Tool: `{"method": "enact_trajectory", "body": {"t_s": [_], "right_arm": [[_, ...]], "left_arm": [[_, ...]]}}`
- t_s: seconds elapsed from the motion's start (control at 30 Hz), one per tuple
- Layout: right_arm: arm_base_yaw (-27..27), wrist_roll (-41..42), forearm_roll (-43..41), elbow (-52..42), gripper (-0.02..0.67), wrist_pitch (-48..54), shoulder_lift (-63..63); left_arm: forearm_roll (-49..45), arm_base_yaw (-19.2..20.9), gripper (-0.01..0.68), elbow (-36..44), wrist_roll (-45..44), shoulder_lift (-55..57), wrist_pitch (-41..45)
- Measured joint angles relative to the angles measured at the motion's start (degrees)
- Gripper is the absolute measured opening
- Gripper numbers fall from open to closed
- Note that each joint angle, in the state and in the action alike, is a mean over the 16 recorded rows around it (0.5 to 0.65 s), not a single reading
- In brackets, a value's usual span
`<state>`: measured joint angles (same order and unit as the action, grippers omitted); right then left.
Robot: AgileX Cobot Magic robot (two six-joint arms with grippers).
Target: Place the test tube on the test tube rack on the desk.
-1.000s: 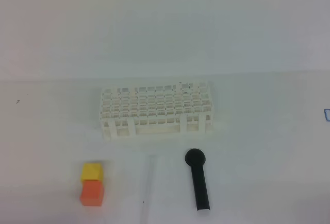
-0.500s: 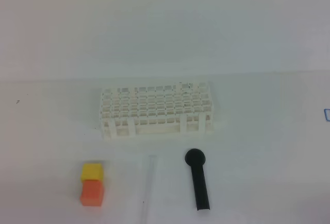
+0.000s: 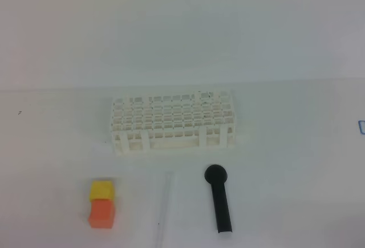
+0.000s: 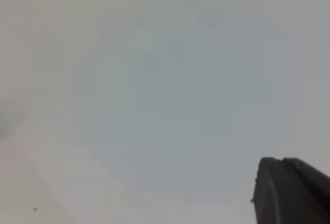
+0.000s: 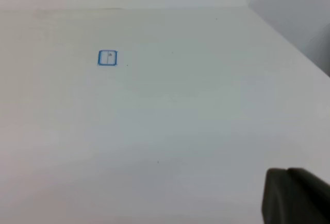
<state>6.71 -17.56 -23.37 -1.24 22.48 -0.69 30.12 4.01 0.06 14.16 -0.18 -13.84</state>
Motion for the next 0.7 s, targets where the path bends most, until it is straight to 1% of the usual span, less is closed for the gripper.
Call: {"method": "enact_trajectory", "body": {"t_s": [0.07,0.17,0.27,0.37,0.53,0.7], "right_arm": [[0.00,0.00,0.00,0.00,-0.001,0.00,0.00],[0.00,0.00,0.00,0.00,-0.001,0.00,0.00],[0.00,0.00,0.00,0.00,-0.001,0.00,0.00],[0.00,0.00,0.00,0.00,-0.001,0.00,0.00],[0.00,0.01,-0.98,0.00,-0.001,0.01,0.00],[0.00,-0.19,-3.88,-0.08,-0.001,-0.71,0.00]], "left_arm": [[1.39,0.00,-0.001,-0.01,0.83,0.00,0.55],[3.39,0.00,-0.001,-0.03,2.53,0.00,3.66],[5.74,0.00,-0.001,-0.12,3.85,0.01,9.59],[8.25,0.00,-0.001,-1.03,2.64,0.04,17.46],[14.89,-0.01,-0.001,-3.90,-5.28,0.07,29.94],[21.75,-0.13,-0.001,-7.84,-17.86,0.41,39.30]]}}
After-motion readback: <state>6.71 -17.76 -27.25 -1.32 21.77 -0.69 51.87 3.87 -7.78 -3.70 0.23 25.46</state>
